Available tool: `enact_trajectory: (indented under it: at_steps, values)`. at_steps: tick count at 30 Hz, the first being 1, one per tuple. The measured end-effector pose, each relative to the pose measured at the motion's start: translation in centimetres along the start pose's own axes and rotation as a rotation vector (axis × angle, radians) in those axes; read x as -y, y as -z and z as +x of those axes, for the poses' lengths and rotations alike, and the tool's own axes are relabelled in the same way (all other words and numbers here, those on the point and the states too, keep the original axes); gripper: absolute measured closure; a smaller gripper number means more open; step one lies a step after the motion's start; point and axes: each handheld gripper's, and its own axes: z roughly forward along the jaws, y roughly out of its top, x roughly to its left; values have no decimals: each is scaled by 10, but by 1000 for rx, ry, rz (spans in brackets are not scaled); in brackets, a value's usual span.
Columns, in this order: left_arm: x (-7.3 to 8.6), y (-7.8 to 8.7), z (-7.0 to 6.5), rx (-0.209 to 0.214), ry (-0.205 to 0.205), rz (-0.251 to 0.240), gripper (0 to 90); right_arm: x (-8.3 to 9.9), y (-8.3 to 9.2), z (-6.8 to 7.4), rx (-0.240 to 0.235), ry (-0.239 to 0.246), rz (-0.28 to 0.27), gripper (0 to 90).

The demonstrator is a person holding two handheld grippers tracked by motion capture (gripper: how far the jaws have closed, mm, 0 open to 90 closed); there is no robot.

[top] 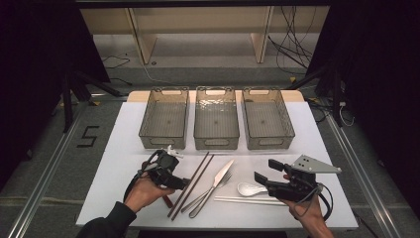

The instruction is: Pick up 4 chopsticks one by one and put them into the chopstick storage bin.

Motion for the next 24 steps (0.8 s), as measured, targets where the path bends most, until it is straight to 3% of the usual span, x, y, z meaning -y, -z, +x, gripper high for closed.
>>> enact_trajectory:
  at_steps: [3, 7, 9, 17, 24]
  values:
    - [0, -6, 0, 2, 8, 28, 332, 0, 0, 0, -1, 4, 2, 304]
    - [-2, -16, -2, 24, -12, 80, 406, 0, -1, 0, -2, 6, 7, 304]
    - [-3, -17, -3, 32, -21, 89, 497, 0, -1, 0, -2, 0, 10, 307]
    - [-6, -32, -7, 52, -44, 165, 580, 0, -2, 0, -6, 1, 15, 308]
    - [-7, -36, -8, 49, -77, 201, 673, 0, -2, 0, -10, 6, 16, 308]
